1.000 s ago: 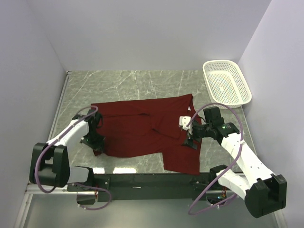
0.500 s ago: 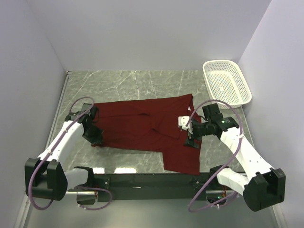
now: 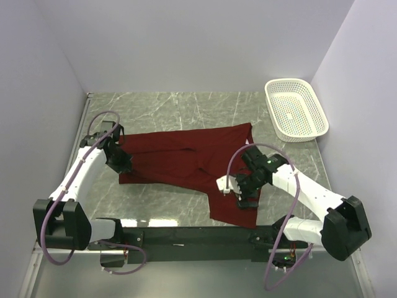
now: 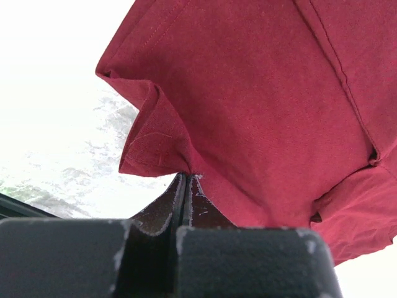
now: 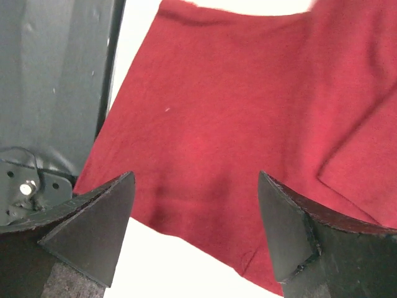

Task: Fold and stack the t-shirts
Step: Fold the tshirt

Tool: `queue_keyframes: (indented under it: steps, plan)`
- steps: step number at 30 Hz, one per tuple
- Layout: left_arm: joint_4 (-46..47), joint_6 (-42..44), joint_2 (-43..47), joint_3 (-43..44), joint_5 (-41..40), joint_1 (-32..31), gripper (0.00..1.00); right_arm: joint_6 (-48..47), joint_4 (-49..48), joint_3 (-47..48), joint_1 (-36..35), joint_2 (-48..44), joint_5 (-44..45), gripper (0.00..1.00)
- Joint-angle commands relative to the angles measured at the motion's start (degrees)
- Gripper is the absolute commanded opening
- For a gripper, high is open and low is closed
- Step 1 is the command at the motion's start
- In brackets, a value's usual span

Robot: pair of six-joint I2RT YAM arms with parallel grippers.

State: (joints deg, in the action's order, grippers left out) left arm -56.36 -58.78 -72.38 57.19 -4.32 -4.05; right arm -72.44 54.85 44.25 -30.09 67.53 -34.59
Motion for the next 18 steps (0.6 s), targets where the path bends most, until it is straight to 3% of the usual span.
queue_keyframes:
  steps: [1,5,11,18]
  plan:
    - [1.3,2.4,0.9,1.9,1.2,0.9,0.00,0.6,-1.4,-2.1,-3.4,0.6,5.3,0.86]
    - [2.2,2.9,1.6,0.6,2.0,1.6,0.00,1.3,-3.4,-4.9,-6.7,0.9,9.5,0.84]
    - [3.4,3.1,1.9,-0.9,3.3,1.9,0.00,2.9,-2.5,-5.4,-14.9,1.2,8.8,0.77]
    - [4.1,3.2,2.7,-2.9,3.7,1.9,0.00,6.9,-3.9,-7.7,-24.0,3.3,12.7,0.62]
